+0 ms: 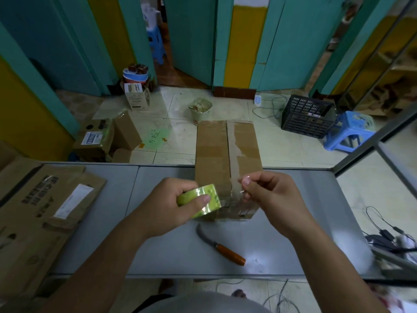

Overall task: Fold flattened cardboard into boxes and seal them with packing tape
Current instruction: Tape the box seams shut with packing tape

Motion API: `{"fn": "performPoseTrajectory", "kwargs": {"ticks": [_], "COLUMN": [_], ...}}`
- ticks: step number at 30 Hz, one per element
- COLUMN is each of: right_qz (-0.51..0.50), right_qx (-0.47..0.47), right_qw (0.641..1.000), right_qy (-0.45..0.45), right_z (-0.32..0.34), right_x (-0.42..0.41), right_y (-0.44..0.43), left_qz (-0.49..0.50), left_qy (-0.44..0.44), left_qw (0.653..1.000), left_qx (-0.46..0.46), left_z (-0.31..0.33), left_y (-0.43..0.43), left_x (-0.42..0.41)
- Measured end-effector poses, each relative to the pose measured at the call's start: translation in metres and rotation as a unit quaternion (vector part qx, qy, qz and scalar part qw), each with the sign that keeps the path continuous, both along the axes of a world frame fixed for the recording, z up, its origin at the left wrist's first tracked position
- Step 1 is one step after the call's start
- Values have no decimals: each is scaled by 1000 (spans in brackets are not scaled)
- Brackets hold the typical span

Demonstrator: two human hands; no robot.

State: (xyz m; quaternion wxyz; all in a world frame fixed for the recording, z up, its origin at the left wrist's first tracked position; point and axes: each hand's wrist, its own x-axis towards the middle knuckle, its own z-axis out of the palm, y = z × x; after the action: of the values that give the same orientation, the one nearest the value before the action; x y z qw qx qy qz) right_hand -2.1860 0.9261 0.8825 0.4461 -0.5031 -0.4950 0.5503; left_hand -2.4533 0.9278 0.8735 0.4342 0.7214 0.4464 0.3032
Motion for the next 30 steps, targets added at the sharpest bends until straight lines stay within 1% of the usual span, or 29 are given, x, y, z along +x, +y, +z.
{"fn": "performPoseTrajectory", "kwargs": {"ticks": [3, 4, 6, 7, 8, 9, 11, 12, 14, 16, 17, 18, 20, 22, 23, 25, 27, 28, 29, 30], "right_qz": [-5, -8, -25, -38, -51, -59, -64, -62, -54, -68, -80, -88, -86, -79, -76, -72, -62, -62, -67, -77], "right_qx": [28, 32, 24, 11, -8, -30, -75, -91, -106, -110, -108, -99, -59, -11, 11, 47, 79, 93, 101, 104], "right_qw": [999, 999, 999, 999, 999, 997, 990, 987, 985, 984, 984, 985, 993, 997, 997, 996, 994, 992, 990, 988], "right_qy": [-35, -36, -20, -8, 9, 33, 99, 121, 127, 122, 119, 109, 54, 5, -6, -22, -47, -64, -77, -78], "right_z": [-2, -4, -8, -10, -13, -15, -19, -20, -25, -30, -32, -33, -30, -22, -16, -7, -5, -6, -8, -11], "right_x": [6, 6, 4, 3, 2, 1, 0, 0, -1, -2, -1, 0, 7, 18, 24, 34, 39, 40, 40, 40], "right_y": [-2, -2, -4, -3, -3, -2, -2, -3, -4, -4, -2, -1, 2, 4, 5, 7, 8, 9, 10, 11], "left_qz": [30, 39, 51, 47, 33, 8, -49, -65, -63, -46, -40, -33, -10, 16, 28, 38, 39, 41, 44, 44], "left_qy": [128, 158, 184, 182, 160, 116, -3, -64, -165, -216, -220, -212, -174, -125, -90, 13, 132, 174, 196, 194], "left_qw": [991, 987, 981, 982, 986, 992, 996, 993, 979, 970, 970, 974, 984, 992, 995, 998, 990, 983, 979, 979], "left_qx": [-1, -10, -31, -36, -44, -55, -69, -74, -97, -104, -92, -75, -44, -33, -35, -41, -43, -40, -38, -39], "left_z": [0, 1, 1, 2, 4, 6, 10, 9, 5, 2, 0, -1, -5, -8, -9, -11, -13, -12, -11, -9], "left_y": [8, 10, 13, 14, 15, 15, 13, 11, 7, 4, 3, 2, 2, 2, 4, 9, 16, 19, 22, 24], "left_x": [-1, -1, 0, 0, -1, -3, -7, -9, -14, -16, -15, -14, -14, -17, -21, -29, -33, -34, -34, -35]}}
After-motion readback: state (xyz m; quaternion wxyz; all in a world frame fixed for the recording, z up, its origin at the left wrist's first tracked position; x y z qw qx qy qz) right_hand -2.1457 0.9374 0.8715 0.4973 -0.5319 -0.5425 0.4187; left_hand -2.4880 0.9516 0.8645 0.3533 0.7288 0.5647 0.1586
